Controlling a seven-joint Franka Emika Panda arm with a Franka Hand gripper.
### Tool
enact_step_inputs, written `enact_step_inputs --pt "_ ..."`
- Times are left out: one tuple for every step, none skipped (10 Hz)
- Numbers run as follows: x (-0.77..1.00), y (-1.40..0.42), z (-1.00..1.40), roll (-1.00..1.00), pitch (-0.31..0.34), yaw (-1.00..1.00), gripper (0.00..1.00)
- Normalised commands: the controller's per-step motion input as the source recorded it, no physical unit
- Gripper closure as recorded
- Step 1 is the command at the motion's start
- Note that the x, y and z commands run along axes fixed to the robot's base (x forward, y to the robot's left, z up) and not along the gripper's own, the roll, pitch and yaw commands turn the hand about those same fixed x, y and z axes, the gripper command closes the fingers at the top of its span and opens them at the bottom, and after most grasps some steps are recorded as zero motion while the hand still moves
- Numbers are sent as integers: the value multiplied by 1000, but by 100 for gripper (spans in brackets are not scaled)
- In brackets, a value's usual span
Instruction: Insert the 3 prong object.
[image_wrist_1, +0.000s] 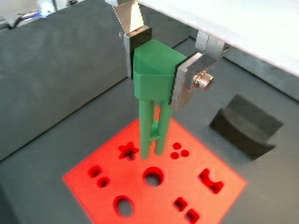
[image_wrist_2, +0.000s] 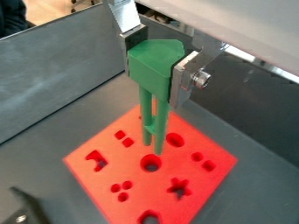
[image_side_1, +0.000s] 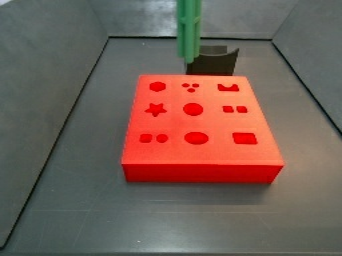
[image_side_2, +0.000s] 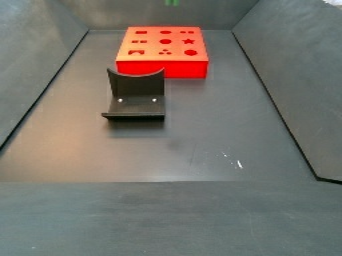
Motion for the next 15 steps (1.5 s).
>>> enact_step_inputs --pt "937 323 0 304 0 -34 100" --pt "737 111 -49 433 10 -126 100" --pt "189 0 -666 286 0 -320 100" --pt "177 0 -600 331 0 -334 100" --pt "91 0 -491 246 80 -326 100" --pt "0 0 -9 -10 -39 0 100" --pt "0 74 -14 0 0 0 100" --pt "0 526 -297 -437 0 103 100" --pt "0 557 -200 -500 -13 143 100" --pt "20 563 -209 -500 -33 129 100" --pt "174 214 -280 -261 0 163 100" --pt "220 -57 -220 83 80 40 100" --pt "289 -117 -240 261 134 0 100" --pt "283 -66 -283 299 147 -11 100" --pt "120 0 -246 281 170 0 100"
